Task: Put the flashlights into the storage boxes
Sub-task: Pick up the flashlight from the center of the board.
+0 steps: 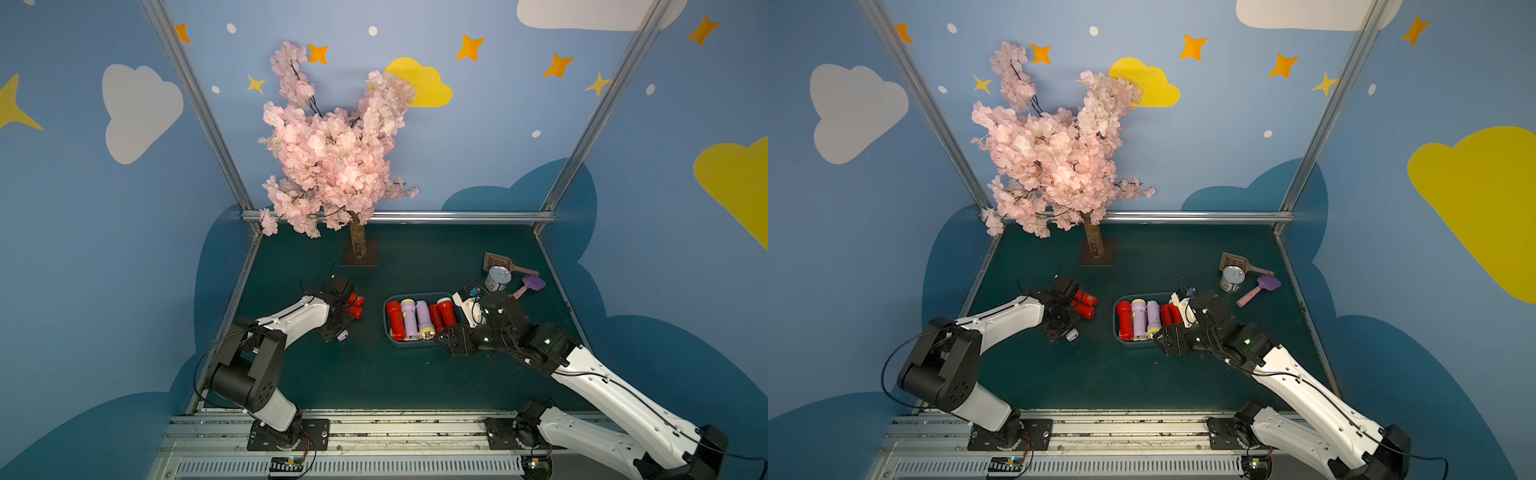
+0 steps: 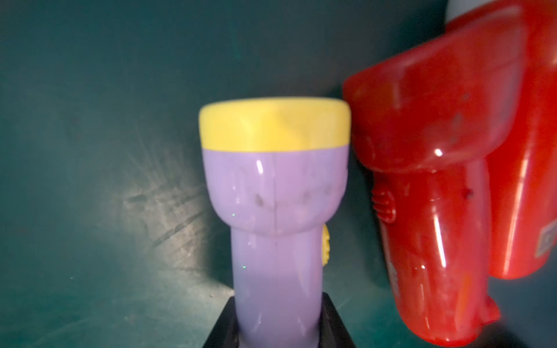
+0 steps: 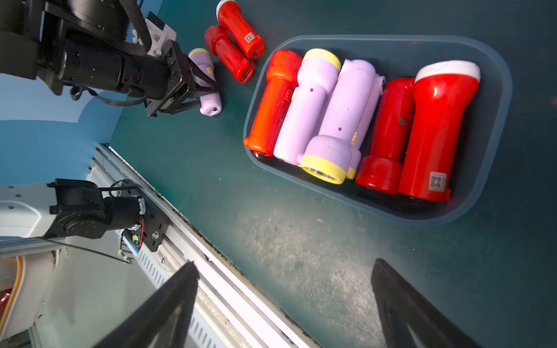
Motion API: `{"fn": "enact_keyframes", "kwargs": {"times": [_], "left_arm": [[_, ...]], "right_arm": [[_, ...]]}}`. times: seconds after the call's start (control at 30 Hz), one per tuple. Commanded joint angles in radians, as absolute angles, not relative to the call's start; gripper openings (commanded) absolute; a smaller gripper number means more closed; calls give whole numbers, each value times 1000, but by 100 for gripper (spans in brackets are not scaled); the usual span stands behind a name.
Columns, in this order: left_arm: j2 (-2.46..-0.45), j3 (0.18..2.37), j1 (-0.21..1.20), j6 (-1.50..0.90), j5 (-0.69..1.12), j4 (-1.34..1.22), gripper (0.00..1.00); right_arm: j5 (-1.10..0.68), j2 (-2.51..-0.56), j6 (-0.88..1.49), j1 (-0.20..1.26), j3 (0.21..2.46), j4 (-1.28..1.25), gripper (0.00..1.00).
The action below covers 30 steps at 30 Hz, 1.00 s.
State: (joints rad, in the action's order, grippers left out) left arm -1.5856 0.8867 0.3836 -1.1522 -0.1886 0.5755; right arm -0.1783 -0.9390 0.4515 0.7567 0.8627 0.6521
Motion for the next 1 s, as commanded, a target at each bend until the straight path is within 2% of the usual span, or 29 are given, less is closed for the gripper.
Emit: {"fn": "enact_keyframes", "kwargs": {"times": [0.0, 0.37, 0.6, 0.8, 0.97], "left_arm": [[-1573, 870, 417, -1148, -182, 615, 24], [-1474, 974, 663, -1201, -289, 810, 23], [-1427, 1070, 785, -1193, -309, 818, 25], [-1538, 1257, 843, -1120, -297, 788, 25], [-1705, 1440, 862, -1044, -238, 745, 25]], "right_arm": [[-165, -943, 430, 760, 887, 649, 90], [-126, -906, 443, 758, 850, 672, 90], [-101, -890, 441, 743, 826, 698, 90], [-54, -851, 440, 715, 826, 777, 90], [-4, -797, 440, 684, 848, 866, 90]]}}
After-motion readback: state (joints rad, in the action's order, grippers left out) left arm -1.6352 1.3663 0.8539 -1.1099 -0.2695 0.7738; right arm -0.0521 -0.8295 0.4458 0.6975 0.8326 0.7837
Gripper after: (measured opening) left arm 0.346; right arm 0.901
